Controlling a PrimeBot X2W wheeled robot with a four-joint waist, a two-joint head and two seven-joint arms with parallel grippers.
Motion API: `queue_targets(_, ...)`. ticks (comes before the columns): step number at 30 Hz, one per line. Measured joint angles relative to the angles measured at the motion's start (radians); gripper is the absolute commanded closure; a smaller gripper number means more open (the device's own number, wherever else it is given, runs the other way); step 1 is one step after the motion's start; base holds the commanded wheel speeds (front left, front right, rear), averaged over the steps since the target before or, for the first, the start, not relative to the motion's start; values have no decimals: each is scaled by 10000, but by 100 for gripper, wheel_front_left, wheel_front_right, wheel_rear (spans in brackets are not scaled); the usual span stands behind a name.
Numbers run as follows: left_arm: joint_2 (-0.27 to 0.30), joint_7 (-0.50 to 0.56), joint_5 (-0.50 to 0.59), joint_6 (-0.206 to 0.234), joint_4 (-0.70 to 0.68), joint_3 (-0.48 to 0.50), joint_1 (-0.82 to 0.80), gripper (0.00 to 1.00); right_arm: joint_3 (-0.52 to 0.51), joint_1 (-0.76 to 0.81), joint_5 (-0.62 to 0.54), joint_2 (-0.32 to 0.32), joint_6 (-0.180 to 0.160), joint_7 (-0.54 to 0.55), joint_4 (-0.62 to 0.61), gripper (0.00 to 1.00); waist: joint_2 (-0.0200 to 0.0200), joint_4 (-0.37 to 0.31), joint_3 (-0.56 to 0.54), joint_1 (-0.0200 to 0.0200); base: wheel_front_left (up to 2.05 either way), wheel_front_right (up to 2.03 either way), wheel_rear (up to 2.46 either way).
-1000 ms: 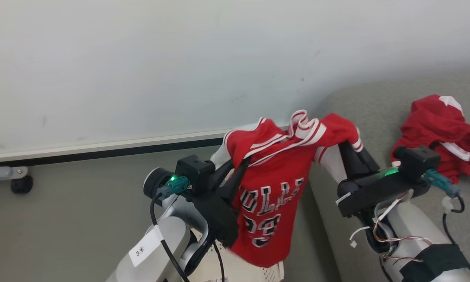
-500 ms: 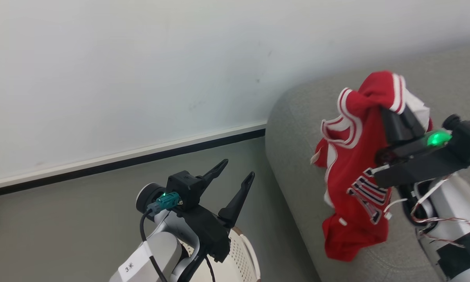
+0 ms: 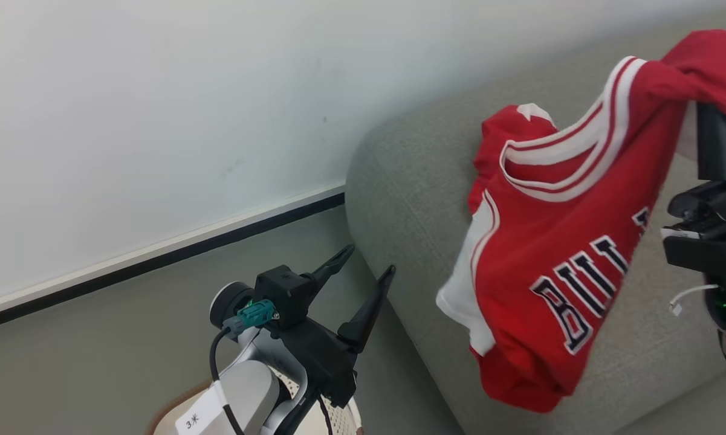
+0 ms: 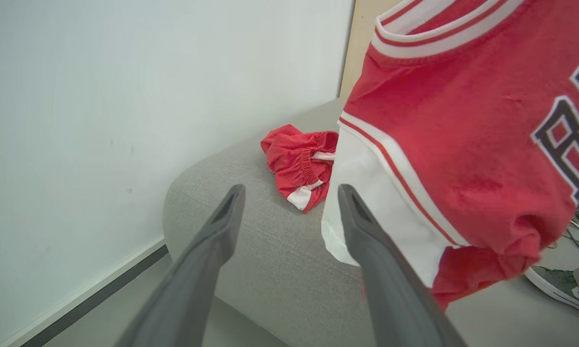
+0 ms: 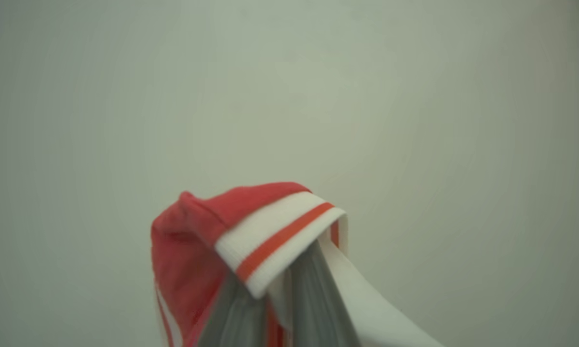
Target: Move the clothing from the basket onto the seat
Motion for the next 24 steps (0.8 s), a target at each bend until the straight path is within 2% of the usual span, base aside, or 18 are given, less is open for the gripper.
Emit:
queue_targets(7, 81, 15, 27, 13, -153, -21, -4, 0, -616, 518, -63, -130, -270, -2, -970, 100, 0, -568, 221, 0, 0, 0, 0)
queue_targets(14, 75, 105, 42, 13, -184, -104, -20, 0, -859, 755, -90, -119, -357, -2, -1417, 100, 0, -998, 450, 0, 0, 0, 0)
queue_targets(20, -21, 196, 82, 12, -238, -207, -133, 0, -1237, 825, 44, -128, -336, -10, -1741, 100, 0, -1098, 616, 0, 0, 0, 0)
queue_targets(24, -50, 290, 127, 12, -364, -274, -248, 0, -1473, 545, 410, -171, -194, -10, -1279, 100, 0, -1079, 808, 0, 0, 0, 0)
